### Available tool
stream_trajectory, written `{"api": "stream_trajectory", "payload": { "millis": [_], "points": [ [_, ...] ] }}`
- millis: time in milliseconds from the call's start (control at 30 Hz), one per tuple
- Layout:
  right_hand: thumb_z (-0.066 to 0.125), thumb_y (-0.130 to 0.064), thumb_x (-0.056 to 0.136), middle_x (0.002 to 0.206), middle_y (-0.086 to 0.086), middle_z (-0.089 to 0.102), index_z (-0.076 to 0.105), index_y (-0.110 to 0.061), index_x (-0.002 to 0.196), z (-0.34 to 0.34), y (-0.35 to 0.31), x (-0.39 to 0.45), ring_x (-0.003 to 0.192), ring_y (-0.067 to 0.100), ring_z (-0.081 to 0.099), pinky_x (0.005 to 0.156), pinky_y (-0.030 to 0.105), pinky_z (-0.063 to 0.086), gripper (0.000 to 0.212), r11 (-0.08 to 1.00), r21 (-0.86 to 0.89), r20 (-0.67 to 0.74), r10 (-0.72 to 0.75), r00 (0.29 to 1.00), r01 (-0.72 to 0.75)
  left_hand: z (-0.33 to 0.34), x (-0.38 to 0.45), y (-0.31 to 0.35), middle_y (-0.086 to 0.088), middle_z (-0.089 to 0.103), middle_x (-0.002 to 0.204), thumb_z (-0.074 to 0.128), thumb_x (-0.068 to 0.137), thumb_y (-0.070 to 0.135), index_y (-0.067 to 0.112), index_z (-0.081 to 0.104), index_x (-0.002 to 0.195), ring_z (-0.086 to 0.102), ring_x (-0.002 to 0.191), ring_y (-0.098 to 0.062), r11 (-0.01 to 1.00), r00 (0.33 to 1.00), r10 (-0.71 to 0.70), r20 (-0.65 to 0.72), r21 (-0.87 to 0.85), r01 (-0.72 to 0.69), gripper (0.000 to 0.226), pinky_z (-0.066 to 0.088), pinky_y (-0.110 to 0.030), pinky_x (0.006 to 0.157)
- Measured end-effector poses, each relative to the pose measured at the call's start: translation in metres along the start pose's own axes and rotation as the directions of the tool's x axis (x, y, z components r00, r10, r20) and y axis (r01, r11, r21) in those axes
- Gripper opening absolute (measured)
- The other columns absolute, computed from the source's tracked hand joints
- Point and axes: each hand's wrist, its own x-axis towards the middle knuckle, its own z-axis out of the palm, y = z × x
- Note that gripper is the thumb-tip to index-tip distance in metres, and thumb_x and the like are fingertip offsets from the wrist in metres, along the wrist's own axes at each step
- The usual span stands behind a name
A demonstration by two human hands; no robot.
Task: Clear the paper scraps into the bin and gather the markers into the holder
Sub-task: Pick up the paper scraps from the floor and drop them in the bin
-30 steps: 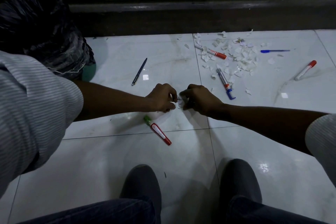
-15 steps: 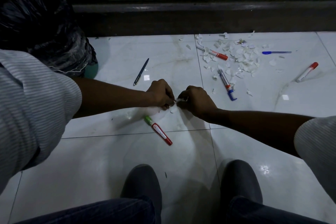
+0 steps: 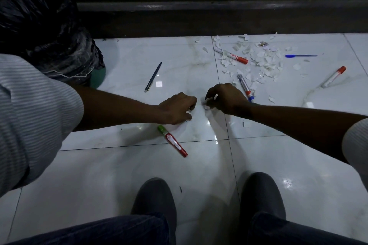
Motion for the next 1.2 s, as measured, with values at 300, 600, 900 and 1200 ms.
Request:
{"api": "stream_trajectory", "payload": {
  "millis": [300, 600, 900, 1200],
  "points": [
    [0.076, -0.031, 0.086, 0.118, 0.001, 0.051, 0.058, -0.027, 0.140, 0.007, 0.001, -0.013, 0.093, 0.011, 0.051, 0.081, 0.023, 0.045, 0.057, 0.983, -0.019, 0.236, -0.173, 0.956, 0.183, 0.006, 0.007, 0.007, -0.007, 0.060, 0.100, 0.085, 0.081, 0.030, 0.009, 0.062, 0.105, 0.057, 0.093, -0.023, 0.998, 0.999, 0.016, 0.040, 0.061, -0.018, 0.040, 0.053, -0.040, 0.079],
    [0.079, -0.021, 0.086, 0.106, 0.003, 0.068, 0.078, -0.023, 0.109, 0.028, 0.003, -0.021, 0.080, 0.011, 0.058, 0.075, 0.025, 0.049, 0.023, 0.969, -0.023, 0.082, -0.244, 0.966, 0.246, -0.015, 0.020, -0.001, -0.002, 0.069, 0.066, 0.077, 0.074, 0.002, 0.002, 0.075, 0.073, 0.065, 0.056, -0.011, 0.997, 0.997, -0.051, 0.053, -0.049, 0.053, 0.003, 0.059, -0.031, 0.065],
    [0.085, -0.015, 0.080, 0.096, 0.004, 0.079, 0.083, -0.013, 0.096, 0.021, 0.002, -0.009, 0.065, -0.005, 0.058, 0.065, -0.001, 0.046, 0.017, 0.982, 0.152, -0.024, -0.113, 0.993, 0.115, -0.040, 0.018, -0.005, -0.015, 0.075, 0.066, 0.078, 0.076, -0.008, -0.003, 0.073, 0.071, 0.075, 0.053, -0.024, 0.951, 0.976, -0.207, 0.065, -0.222, 0.217, 0.009, 0.061, -0.029, 0.055],
    [0.084, -0.010, 0.079, 0.077, 0.004, 0.079, 0.083, -0.011, 0.089, -0.024, -0.037, 0.035, 0.066, 0.010, 0.076, 0.071, 0.028, 0.064, 0.011, 0.905, 0.421, -0.183, 0.014, 0.983, 0.066, -0.116, 0.023, -0.008, -0.017, 0.076, 0.076, 0.082, 0.082, -0.001, -0.004, 0.076, 0.083, 0.076, 0.058, -0.022, 0.927, 0.934, -0.323, -0.156, -0.252, 0.278, 0.007, 0.065, -0.033, 0.063]
  ]
}}
